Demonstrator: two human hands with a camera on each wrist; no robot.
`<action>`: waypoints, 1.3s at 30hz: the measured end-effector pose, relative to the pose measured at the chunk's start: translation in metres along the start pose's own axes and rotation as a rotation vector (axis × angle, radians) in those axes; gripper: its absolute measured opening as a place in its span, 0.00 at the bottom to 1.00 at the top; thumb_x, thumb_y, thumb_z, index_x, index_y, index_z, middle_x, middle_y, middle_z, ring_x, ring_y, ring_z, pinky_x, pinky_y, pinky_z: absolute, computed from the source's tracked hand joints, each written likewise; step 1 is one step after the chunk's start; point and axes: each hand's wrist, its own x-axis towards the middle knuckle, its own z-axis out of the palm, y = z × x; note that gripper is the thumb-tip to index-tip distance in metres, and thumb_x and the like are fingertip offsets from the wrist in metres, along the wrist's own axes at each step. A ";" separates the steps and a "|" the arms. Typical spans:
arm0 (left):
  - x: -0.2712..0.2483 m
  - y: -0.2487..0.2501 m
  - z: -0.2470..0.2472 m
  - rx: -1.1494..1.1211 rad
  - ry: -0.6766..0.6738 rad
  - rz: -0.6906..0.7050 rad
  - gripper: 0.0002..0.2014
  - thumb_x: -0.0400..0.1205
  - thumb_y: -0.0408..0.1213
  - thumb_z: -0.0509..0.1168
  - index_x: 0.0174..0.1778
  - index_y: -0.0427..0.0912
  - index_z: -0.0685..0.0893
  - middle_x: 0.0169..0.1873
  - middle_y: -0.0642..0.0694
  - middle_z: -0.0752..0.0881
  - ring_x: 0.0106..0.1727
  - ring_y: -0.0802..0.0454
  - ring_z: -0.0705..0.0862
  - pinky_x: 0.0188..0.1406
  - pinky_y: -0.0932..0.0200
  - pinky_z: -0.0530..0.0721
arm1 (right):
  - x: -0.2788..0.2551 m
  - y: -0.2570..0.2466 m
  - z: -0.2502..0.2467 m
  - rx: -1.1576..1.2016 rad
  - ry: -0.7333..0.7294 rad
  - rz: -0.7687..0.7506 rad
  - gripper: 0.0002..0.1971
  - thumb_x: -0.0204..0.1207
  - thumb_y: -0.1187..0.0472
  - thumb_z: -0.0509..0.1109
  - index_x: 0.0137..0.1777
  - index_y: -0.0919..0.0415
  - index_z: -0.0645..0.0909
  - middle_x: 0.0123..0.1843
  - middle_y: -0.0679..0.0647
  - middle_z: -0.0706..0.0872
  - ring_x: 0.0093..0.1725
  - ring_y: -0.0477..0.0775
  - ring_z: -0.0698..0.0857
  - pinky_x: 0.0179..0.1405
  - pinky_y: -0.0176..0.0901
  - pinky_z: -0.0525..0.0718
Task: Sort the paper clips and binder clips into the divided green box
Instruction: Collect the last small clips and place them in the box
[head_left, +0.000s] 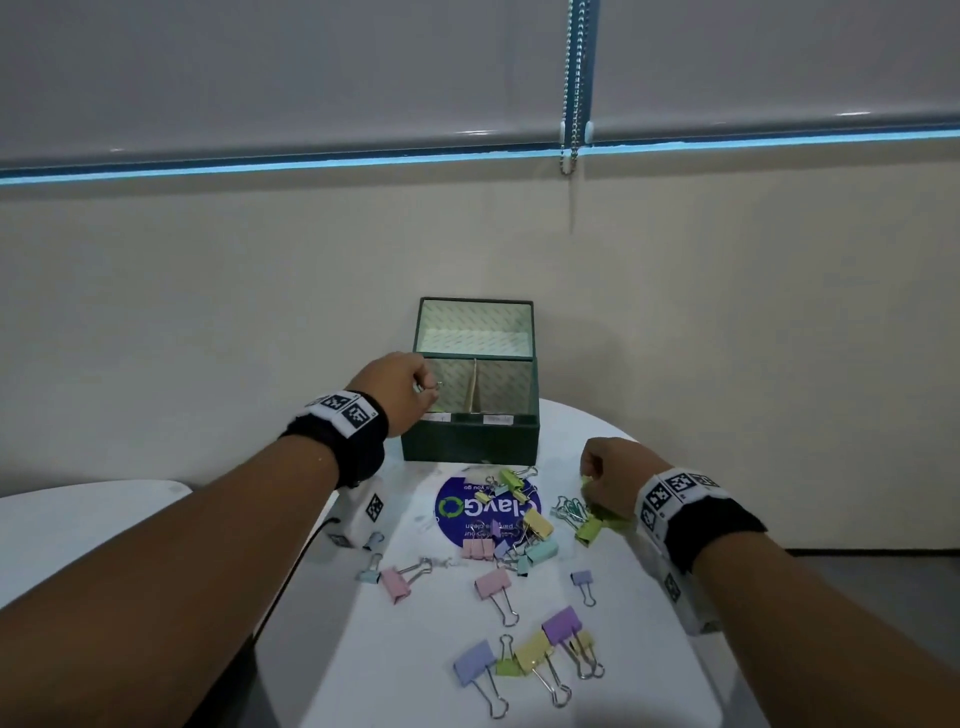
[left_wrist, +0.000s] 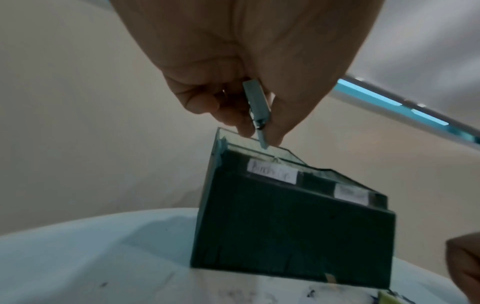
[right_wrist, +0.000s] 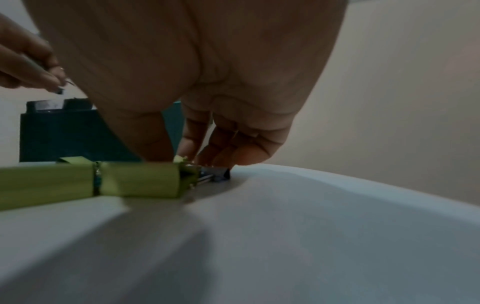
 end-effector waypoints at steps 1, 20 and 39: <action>0.004 0.001 0.003 0.002 -0.009 -0.006 0.05 0.82 0.43 0.70 0.43 0.48 0.82 0.48 0.50 0.85 0.49 0.49 0.83 0.47 0.57 0.77 | -0.001 0.000 0.000 0.016 0.014 -0.009 0.08 0.70 0.62 0.69 0.38 0.48 0.74 0.41 0.43 0.82 0.40 0.47 0.79 0.36 0.38 0.75; -0.034 0.048 0.049 0.521 -0.552 0.284 0.17 0.78 0.62 0.67 0.50 0.53 0.88 0.45 0.54 0.87 0.46 0.52 0.85 0.50 0.51 0.87 | -0.006 -0.035 0.000 0.114 -0.074 -0.159 0.11 0.72 0.41 0.76 0.40 0.47 0.84 0.39 0.42 0.83 0.41 0.45 0.82 0.39 0.40 0.78; -0.041 0.056 0.052 0.337 -0.513 0.512 0.04 0.78 0.37 0.69 0.44 0.52 0.85 0.46 0.55 0.85 0.46 0.51 0.83 0.48 0.56 0.83 | 0.008 -0.051 0.008 -0.009 0.053 -0.181 0.06 0.78 0.55 0.66 0.41 0.50 0.82 0.40 0.49 0.86 0.42 0.53 0.84 0.43 0.40 0.79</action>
